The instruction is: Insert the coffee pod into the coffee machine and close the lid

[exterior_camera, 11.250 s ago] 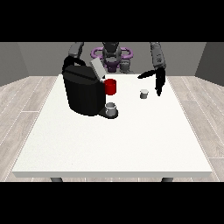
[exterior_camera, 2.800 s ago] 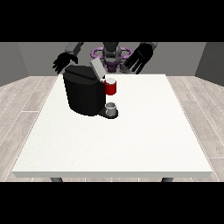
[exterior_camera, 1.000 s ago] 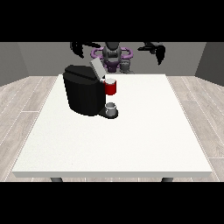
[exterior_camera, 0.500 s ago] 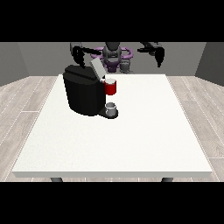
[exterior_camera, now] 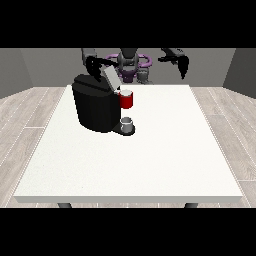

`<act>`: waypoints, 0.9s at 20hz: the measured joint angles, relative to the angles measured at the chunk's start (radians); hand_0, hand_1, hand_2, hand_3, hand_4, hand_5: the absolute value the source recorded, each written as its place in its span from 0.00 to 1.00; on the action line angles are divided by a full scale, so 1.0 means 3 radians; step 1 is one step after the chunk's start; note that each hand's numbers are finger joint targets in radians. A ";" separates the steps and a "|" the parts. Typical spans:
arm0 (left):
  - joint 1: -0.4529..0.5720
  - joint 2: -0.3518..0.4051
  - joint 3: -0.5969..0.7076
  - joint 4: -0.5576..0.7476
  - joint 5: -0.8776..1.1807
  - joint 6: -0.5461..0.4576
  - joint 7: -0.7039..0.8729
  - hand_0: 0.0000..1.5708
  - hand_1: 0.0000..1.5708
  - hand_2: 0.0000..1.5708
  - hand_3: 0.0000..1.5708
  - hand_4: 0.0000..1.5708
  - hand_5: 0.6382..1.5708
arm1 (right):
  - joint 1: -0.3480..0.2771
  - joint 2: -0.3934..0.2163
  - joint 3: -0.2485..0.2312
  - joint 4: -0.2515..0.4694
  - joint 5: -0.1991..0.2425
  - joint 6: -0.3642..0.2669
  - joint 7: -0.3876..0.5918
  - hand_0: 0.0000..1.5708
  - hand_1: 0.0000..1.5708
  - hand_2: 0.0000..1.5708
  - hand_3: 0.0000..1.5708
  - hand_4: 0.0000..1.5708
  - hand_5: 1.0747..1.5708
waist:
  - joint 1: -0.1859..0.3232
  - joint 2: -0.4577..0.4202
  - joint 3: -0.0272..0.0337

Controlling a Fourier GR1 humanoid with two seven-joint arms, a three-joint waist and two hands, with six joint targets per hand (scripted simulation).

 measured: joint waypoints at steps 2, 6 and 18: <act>0.0055 0.0005 -0.0026 -0.0060 0.0025 -0.0010 -0.0011 0.00 0.00 0.00 0.00 0.00 1.00 | -0.0083 0.0005 -0.0020 0.0058 0.0016 -0.0026 0.0031 0.00 0.00 0.00 0.00 0.00 1.00 | 0.0009 0.0025 0.0000; 0.0004 0.0051 -0.0002 -0.0160 0.0106 0.0014 0.0064 0.00 0.00 0.00 0.00 0.00 1.00 | -0.0216 0.0004 -0.0041 0.0145 0.0055 -0.0046 -0.0016 0.00 0.00 0.00 0.00 0.00 1.00 | 0.0007 0.0097 -0.0005; 0.0008 0.0163 -0.0007 -0.0170 0.0145 0.0057 -0.0002 0.00 0.00 0.00 0.00 0.00 1.00 | -0.0525 0.0048 -0.0019 0.0318 0.0120 -0.0012 -0.0080 0.00 0.00 0.00 0.00 0.12 1.00 | -0.0006 0.0242 0.0003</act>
